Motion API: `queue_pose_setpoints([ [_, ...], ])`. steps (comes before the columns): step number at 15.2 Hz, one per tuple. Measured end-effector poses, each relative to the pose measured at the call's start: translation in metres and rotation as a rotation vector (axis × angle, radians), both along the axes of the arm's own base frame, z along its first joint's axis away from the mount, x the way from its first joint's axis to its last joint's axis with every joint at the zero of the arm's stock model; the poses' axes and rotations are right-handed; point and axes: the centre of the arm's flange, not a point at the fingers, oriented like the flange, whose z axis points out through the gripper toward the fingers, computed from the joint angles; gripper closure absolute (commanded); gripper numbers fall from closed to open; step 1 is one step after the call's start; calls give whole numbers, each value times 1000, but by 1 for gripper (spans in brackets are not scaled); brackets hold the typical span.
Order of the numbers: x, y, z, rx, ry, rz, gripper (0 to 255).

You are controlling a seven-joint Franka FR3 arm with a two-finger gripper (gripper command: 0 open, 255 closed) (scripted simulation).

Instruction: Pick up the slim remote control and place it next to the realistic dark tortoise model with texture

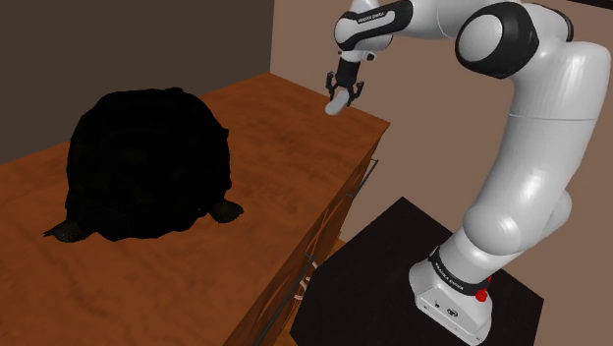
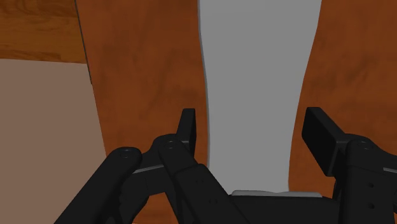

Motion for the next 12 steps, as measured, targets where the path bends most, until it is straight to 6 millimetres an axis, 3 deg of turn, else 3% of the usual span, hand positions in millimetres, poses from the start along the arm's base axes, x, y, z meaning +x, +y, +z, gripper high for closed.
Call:
queue_pose_setpoints([
  [12, 1, 0, 62, 0, 0, 0, 255],
])
